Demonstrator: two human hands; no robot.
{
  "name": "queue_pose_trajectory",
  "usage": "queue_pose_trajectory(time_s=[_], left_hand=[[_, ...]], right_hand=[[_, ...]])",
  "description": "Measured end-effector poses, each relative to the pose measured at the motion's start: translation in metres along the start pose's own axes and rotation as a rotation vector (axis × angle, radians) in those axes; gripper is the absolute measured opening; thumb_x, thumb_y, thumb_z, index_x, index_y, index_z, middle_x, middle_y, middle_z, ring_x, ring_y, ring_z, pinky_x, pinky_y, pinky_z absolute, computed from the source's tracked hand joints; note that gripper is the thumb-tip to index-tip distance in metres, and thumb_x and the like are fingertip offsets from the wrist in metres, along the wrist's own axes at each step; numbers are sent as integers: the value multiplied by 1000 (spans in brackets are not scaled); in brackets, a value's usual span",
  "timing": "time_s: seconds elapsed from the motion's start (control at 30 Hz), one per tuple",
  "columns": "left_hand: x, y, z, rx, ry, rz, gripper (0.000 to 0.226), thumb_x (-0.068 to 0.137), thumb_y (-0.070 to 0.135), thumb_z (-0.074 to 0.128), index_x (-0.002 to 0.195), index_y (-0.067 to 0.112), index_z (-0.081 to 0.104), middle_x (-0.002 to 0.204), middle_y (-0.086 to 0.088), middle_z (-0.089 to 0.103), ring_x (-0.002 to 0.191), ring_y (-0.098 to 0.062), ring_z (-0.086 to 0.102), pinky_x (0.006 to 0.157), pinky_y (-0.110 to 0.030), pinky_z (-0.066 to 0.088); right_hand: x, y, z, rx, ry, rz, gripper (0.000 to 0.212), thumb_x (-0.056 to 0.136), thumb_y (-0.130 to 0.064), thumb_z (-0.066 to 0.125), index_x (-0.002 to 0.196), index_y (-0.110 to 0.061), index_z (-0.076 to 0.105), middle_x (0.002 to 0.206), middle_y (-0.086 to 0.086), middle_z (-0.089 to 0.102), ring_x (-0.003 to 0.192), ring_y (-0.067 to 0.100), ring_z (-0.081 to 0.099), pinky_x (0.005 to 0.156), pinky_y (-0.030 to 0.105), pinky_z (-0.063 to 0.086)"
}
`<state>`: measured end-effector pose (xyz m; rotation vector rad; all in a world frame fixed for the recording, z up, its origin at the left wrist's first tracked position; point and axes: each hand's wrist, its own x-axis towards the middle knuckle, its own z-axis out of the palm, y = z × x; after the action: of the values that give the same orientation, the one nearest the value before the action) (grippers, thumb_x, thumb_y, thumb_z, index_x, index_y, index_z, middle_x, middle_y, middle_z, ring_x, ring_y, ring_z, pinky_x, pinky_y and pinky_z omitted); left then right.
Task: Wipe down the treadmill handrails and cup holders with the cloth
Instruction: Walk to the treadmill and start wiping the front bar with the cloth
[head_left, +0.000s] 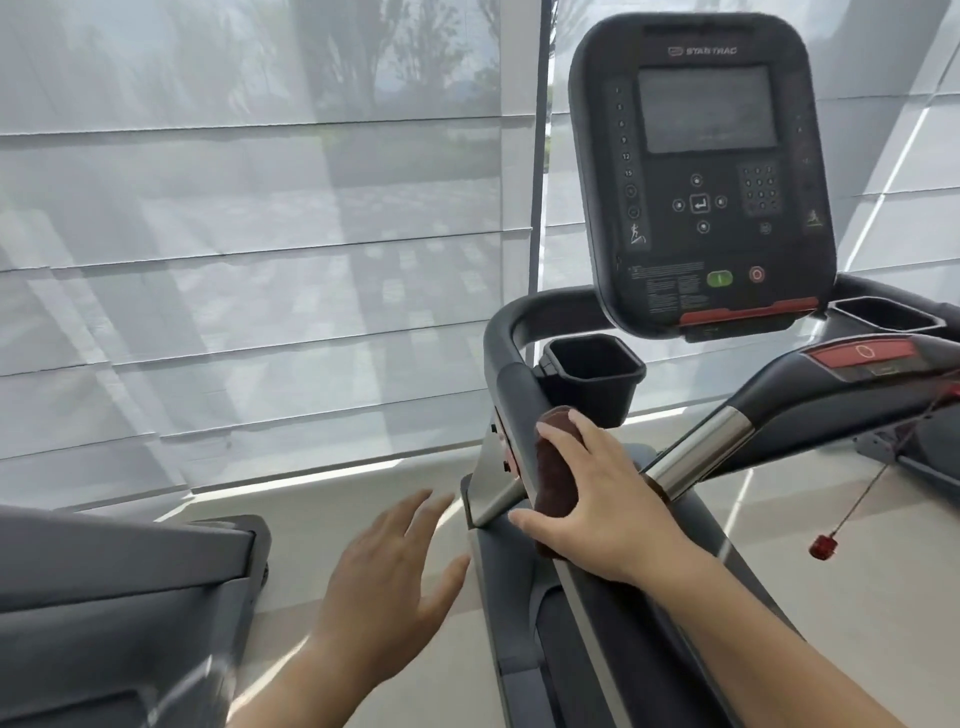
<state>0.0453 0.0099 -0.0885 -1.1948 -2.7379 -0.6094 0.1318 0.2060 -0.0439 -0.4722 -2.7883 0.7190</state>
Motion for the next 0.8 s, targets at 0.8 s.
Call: queue_pose_trajectory(time_s=[0.8], left_hand=[[-71, -19, -33, -34, 59, -87, 70, 74, 67, 15, 139, 42, 22, 148, 22, 26, 133, 0, 28, 105, -19, 27]], right_hand=[[-39, -47, 4, 167, 168, -291, 63, 75, -24, 70, 132, -33, 44, 130, -20, 49, 118, 0, 45, 99, 18, 37]])
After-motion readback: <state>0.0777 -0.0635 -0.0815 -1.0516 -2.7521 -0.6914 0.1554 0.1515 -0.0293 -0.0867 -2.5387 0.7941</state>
